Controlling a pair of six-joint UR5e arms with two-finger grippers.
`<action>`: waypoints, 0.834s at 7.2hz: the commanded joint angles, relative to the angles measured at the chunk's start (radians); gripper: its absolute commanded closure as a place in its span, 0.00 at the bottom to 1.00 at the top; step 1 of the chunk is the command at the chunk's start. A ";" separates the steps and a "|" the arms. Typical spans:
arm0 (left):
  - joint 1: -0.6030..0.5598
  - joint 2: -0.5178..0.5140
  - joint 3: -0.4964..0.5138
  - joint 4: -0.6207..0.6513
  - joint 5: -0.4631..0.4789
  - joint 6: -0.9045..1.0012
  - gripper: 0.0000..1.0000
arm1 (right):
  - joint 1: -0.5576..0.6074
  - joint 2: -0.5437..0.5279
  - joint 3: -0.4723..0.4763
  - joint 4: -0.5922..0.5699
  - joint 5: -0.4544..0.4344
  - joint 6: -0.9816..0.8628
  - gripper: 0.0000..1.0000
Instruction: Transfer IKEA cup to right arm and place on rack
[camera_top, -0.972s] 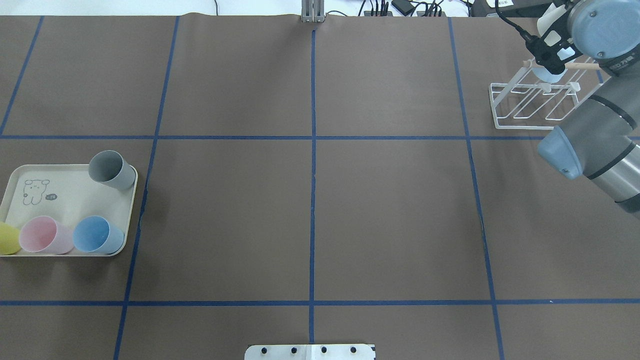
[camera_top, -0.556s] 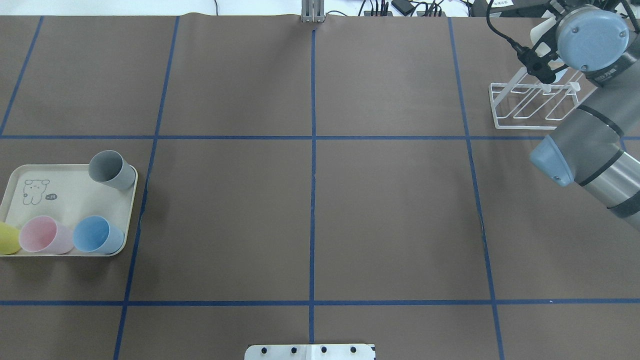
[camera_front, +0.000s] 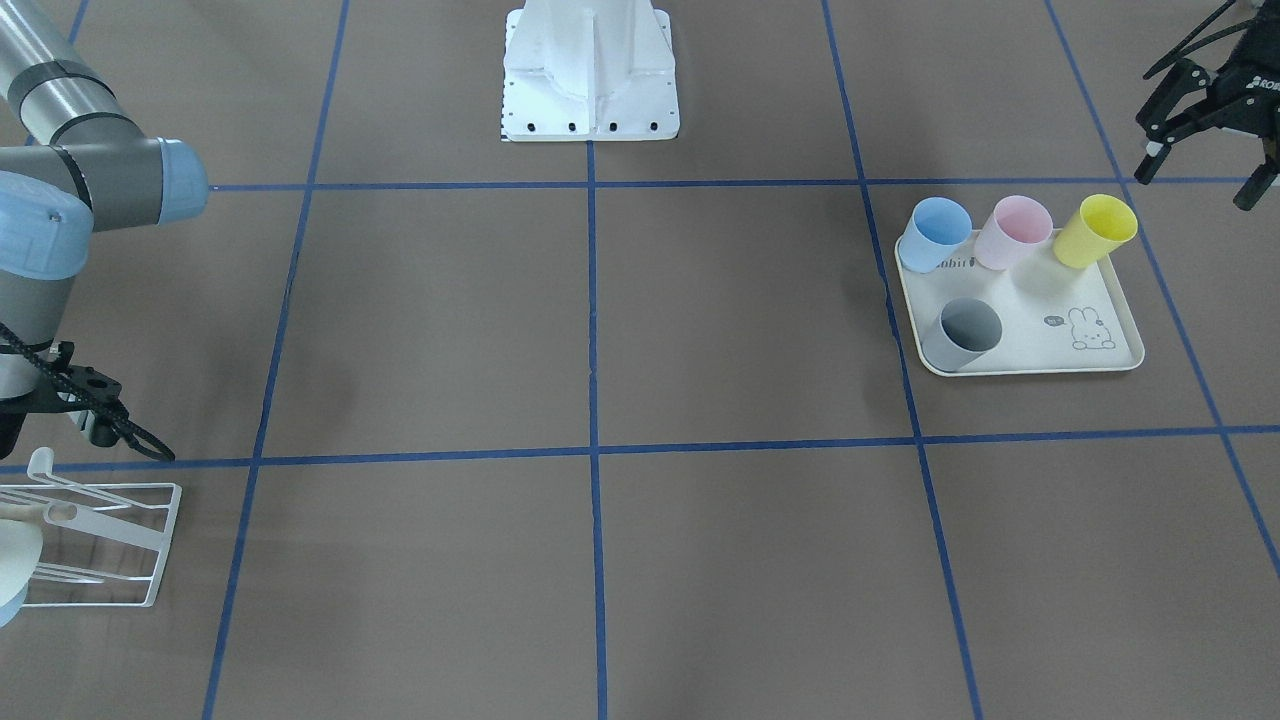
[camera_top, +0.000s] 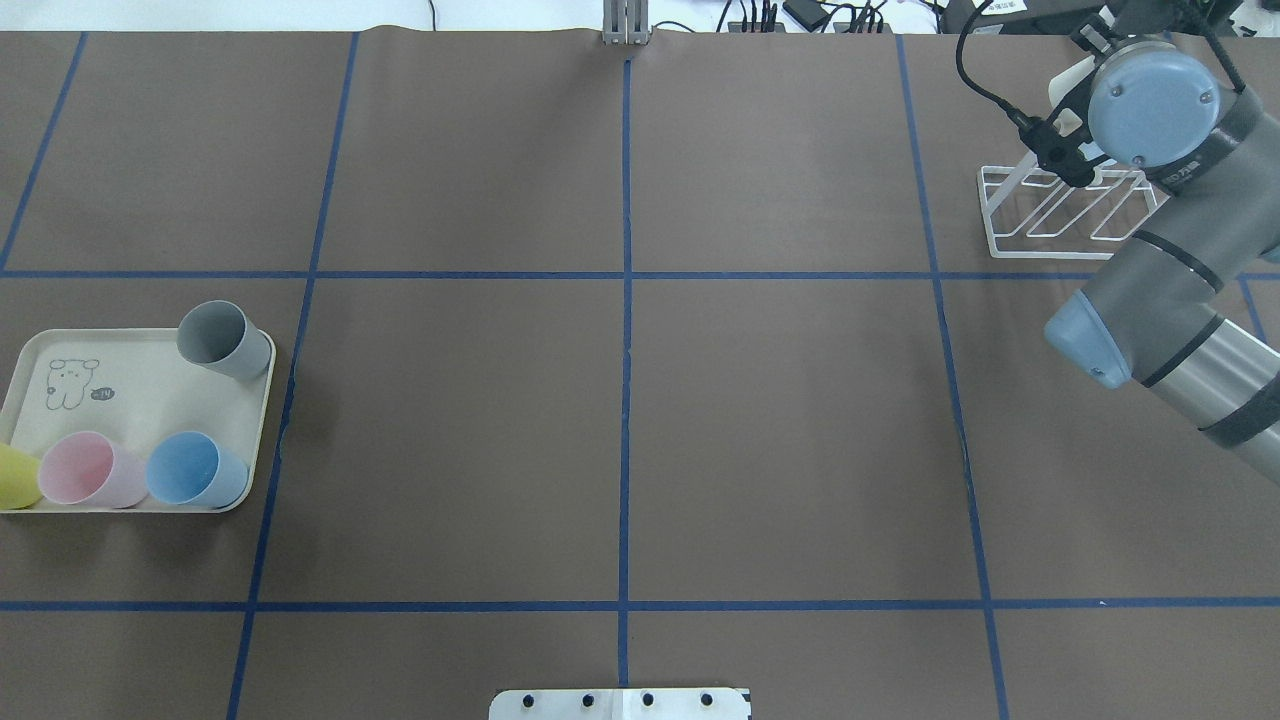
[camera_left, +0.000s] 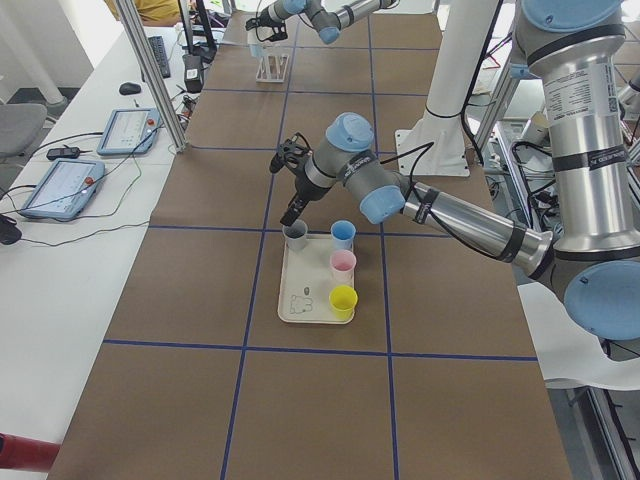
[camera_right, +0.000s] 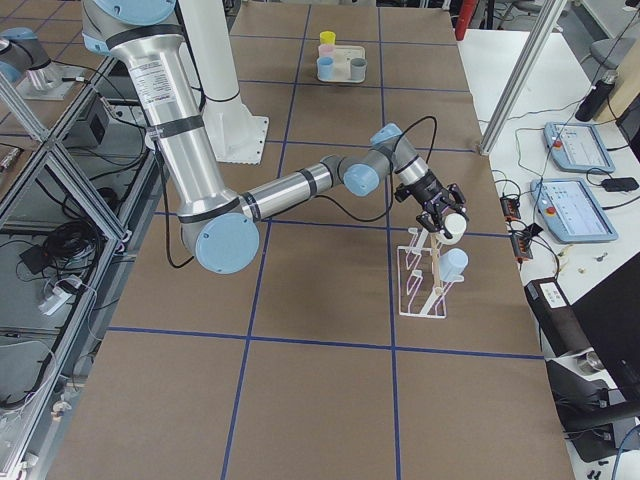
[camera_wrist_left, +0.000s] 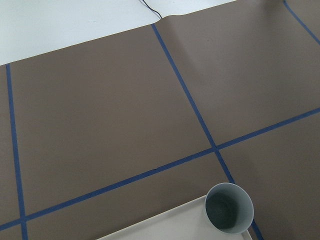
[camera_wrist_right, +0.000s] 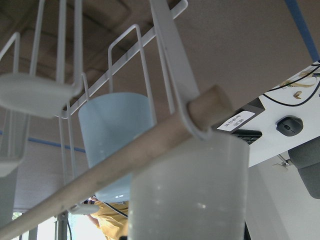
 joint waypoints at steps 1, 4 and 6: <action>0.000 0.002 -0.001 0.000 0.000 0.000 0.00 | -0.029 0.001 -0.026 0.000 -0.038 0.003 0.45; 0.000 0.002 -0.002 -0.002 0.000 0.000 0.00 | -0.050 -0.002 -0.043 0.000 -0.096 0.005 0.02; 0.000 0.002 -0.002 -0.002 0.000 0.000 0.00 | -0.055 0.001 -0.045 0.000 -0.099 0.005 0.01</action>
